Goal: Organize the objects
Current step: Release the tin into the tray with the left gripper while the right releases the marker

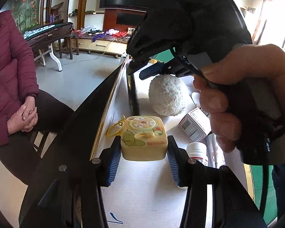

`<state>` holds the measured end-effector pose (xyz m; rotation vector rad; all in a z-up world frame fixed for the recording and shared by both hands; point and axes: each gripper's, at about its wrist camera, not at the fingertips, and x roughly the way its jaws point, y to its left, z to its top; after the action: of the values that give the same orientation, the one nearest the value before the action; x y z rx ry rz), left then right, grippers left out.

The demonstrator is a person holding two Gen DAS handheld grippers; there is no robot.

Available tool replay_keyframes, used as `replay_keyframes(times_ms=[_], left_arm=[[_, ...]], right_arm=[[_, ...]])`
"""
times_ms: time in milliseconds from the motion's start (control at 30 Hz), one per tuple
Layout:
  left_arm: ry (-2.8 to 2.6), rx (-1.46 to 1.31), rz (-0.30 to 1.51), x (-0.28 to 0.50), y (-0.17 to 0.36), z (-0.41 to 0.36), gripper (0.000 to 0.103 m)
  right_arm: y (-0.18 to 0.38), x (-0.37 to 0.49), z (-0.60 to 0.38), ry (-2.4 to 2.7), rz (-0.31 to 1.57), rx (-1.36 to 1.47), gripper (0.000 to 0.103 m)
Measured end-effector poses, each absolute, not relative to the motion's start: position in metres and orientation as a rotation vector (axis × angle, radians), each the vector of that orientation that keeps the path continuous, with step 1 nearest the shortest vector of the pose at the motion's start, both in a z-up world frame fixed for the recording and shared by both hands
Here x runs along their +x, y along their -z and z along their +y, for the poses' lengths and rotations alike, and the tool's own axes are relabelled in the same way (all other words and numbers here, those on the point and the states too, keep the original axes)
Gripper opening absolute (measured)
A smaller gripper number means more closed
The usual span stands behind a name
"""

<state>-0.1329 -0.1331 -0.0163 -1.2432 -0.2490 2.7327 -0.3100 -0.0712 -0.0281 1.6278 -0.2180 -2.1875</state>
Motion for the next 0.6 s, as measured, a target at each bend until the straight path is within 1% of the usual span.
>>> replay_keyframes(times_ms=[100,167,367,467,533,600], left_arm=[[-2.731,-1.242,-0.251,-0.131,0.017,-0.133,0.041],[-2.727,-1.24,-0.267,-0.13,0.016,-0.133,0.041],[-2.687,-1.233,-0.364,-0.126,0.011,-0.136,0.041],[-2.721,-1.199,-0.364,-0.117,0.001,-0.135,0.041],[-2.731,-1.181,-0.363,-0.11,-0.005,-0.132,0.041],[-2.735,-1.162,-0.35,-0.103,-0.012,-0.124,0.042]], right_arm=[[0.022,-0.304,-0.067,2.193,-0.222,1.607,0.019],[0.017,-0.298,-0.06,2.184,-0.27,1.575,0.019],[-0.01,-0.255,-0.021,2.15,-0.351,1.451,0.019],[-0.029,-0.217,0.017,2.162,-0.378,1.347,0.025],[-0.037,-0.191,0.045,2.172,-0.399,1.285,0.034],[-0.042,-0.166,0.077,2.202,-0.419,1.225,0.035]])
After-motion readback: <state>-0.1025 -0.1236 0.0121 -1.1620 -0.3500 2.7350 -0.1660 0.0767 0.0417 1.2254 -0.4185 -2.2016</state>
